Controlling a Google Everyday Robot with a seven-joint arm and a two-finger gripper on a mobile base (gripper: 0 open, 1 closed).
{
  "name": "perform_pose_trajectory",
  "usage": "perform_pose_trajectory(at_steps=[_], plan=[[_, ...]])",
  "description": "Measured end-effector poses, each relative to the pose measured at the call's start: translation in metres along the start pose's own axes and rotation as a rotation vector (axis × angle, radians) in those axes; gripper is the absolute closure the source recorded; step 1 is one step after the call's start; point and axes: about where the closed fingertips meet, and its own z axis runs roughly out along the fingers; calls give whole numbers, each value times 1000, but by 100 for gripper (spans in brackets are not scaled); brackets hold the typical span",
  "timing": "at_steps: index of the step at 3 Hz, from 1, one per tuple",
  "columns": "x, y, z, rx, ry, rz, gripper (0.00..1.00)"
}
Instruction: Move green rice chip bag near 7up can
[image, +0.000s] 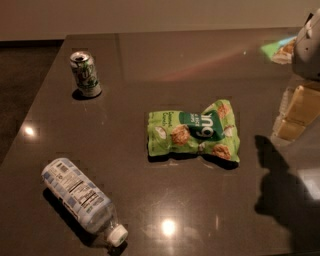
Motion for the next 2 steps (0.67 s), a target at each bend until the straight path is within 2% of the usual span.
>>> perform_pose_trajectory(at_steps=[1, 2], plan=[[-2, -1, 0, 2, -3, -3, 0], [-18, -3, 12, 5, -12, -43, 0]])
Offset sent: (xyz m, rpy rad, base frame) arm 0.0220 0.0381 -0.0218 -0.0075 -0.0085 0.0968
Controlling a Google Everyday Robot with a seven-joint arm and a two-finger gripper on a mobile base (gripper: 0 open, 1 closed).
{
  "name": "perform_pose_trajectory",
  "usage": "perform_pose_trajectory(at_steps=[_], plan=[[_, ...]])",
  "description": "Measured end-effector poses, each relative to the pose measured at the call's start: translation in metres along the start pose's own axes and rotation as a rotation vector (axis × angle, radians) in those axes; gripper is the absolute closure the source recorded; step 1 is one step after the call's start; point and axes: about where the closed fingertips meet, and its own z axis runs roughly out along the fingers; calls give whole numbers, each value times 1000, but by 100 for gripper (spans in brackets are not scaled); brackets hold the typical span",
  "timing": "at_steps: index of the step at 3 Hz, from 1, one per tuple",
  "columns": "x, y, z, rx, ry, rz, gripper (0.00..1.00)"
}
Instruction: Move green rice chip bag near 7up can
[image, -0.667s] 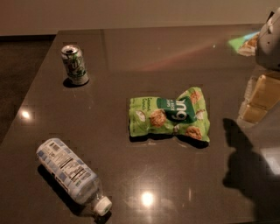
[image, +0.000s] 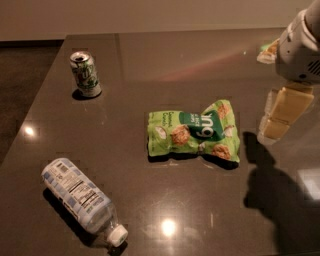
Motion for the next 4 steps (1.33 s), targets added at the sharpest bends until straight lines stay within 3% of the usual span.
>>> perform_pose_trajectory(at_steps=[4], plan=[[-55, -19, 95, -81, 51, -90, 0]])
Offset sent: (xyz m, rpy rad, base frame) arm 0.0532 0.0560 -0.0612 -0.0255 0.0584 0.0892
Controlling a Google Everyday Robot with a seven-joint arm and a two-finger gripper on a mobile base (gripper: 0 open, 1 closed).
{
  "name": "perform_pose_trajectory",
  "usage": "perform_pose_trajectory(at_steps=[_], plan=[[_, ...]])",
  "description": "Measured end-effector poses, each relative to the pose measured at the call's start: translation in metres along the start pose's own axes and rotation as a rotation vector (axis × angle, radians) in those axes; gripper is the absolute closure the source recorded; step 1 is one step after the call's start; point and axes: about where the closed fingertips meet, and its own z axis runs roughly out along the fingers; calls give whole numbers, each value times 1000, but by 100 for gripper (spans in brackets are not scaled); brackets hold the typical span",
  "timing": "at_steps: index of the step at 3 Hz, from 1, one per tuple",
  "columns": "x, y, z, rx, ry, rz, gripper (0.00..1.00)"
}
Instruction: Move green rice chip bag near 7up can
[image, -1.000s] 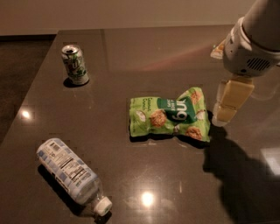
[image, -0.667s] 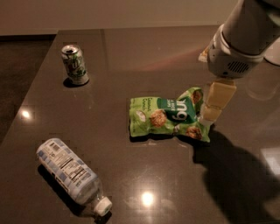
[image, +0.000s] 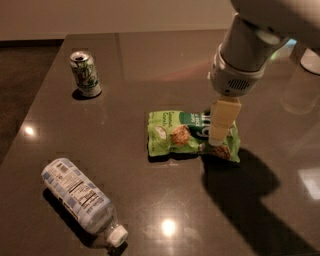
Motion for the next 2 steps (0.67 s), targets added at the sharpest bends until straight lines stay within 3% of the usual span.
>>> perform_pose_trajectory(at_steps=[2], plan=[[-9, 8, 38, -129, 14, -13, 2]])
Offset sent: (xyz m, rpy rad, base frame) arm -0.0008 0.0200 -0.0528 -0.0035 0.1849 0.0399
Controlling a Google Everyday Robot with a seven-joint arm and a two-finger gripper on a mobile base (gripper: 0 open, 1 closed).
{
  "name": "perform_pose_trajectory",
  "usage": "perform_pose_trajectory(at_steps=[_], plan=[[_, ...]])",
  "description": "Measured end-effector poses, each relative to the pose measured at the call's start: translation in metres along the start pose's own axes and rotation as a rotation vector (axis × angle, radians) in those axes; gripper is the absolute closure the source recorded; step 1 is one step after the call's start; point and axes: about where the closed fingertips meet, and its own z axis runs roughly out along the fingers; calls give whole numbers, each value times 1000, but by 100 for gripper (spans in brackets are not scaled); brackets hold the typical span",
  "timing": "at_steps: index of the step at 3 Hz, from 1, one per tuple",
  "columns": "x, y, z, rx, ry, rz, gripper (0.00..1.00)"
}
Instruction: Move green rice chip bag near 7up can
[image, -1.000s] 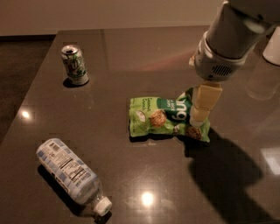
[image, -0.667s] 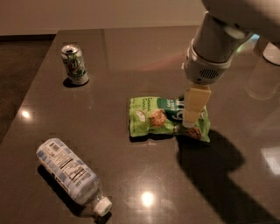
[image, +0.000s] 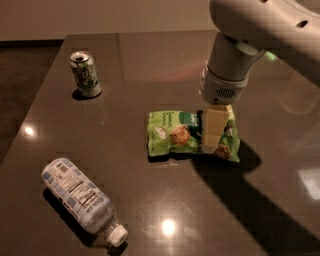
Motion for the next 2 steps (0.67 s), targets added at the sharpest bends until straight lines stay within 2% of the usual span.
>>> perform_pose_trajectory(at_steps=[2], plan=[[-5, 2, -2, -63, -22, 1, 48]])
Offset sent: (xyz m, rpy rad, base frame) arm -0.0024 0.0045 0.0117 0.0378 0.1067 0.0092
